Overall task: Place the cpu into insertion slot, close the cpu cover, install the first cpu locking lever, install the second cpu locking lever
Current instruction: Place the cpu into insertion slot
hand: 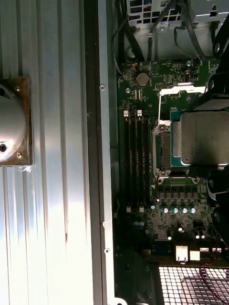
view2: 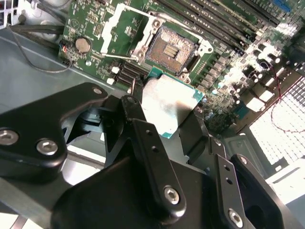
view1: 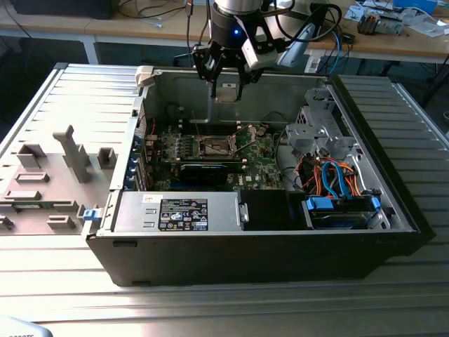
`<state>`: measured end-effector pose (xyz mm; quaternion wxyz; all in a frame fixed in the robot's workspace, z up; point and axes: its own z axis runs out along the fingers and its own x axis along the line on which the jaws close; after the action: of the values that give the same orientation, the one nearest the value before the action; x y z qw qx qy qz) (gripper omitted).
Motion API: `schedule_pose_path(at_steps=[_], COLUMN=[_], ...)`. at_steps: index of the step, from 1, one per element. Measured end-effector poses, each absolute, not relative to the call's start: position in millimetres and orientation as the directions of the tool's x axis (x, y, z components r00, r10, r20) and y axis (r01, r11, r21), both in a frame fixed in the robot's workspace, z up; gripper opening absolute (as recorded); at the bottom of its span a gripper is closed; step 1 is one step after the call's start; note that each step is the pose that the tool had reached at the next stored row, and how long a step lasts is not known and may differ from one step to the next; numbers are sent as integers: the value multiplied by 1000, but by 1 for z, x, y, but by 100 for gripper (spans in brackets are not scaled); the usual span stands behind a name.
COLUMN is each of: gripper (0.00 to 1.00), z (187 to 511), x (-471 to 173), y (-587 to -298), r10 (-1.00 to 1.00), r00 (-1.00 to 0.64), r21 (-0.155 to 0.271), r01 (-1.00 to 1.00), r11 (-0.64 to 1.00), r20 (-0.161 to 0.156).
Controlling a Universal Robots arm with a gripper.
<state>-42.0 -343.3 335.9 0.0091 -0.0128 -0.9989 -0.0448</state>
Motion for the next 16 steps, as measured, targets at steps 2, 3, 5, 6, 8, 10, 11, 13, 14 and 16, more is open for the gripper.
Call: schedule_pose_path(at_steps=[2,3,5,6,8,10,11,13,14,16], gripper=[54,54,54,54,54,54,54,54,54,54], z=[336,336,336,336,336,336,336,336,336,336], x=[-42,-42,-42,-42,-42,-42,-42,-42,-42,-42], y=[-343,-343,-343,-343,-343,-343,-343,-343,-343,-343], r10=[25,25,25,25,25,25,25,25,25,25], r00=[-1000,-1000,-1000,-1000,-1000,-1000,-1000,-1000,-1000,-1000], r21=[89,89,89,89,89,89,89,89,89,89], r01=[26,26,26,26,26,26,26,26,26,26], r11=[996,996,996,996,996,996,996,996,996,996], r20=[19,19,19,19,19,19,19,19,19,19])
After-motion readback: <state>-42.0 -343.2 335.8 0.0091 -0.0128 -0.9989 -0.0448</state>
